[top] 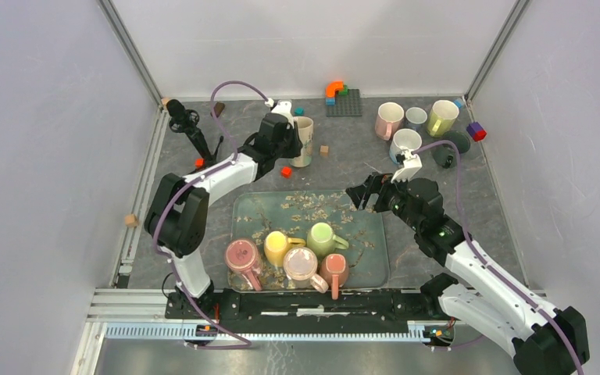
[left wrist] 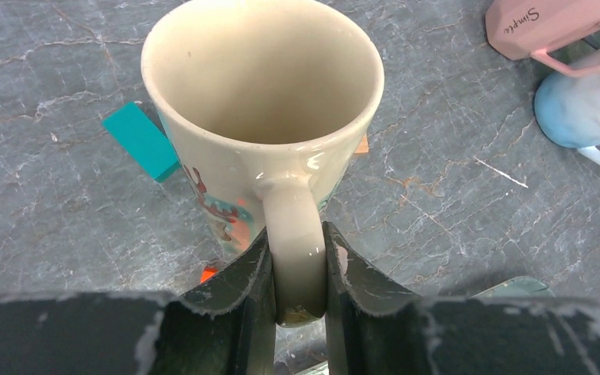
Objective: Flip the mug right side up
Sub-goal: Place the cup at the center of the board.
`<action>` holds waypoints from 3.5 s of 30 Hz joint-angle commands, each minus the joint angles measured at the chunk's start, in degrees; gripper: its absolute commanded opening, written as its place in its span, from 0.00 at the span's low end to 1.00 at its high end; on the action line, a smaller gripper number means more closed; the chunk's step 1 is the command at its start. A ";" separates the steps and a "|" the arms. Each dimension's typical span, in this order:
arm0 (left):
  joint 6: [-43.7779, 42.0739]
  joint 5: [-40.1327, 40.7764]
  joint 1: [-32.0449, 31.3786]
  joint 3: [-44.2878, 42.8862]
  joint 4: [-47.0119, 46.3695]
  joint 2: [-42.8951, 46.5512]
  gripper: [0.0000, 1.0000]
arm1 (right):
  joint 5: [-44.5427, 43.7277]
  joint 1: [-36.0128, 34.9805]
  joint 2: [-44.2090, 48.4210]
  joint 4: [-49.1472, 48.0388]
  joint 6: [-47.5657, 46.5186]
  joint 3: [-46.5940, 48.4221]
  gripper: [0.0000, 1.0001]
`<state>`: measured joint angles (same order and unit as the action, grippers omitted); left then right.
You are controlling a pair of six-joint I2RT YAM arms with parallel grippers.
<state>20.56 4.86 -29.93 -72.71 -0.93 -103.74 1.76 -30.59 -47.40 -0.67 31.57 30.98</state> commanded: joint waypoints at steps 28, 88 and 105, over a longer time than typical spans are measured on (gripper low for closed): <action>5.02 0.19 -3.47 12.17 1.14 4.57 0.35 | 5.61 -3.18 -1.05 5.82 -9.20 -0.13 0.98; 5.63 -8.52 -1.66 7.58 17.87 25.13 0.94 | 7.60 -19.58 -17.39 18.93 -30.91 9.72 0.68; 5.98 -10.01 -0.13 10.90 16.90 28.07 0.96 | -7.30 -19.69 -17.06 14.33 -22.49 7.81 0.21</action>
<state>24.43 -3.64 -30.33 -62.61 17.52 -77.80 3.16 -50.26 -66.59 16.75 5.37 38.83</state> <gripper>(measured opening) 0.954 0.245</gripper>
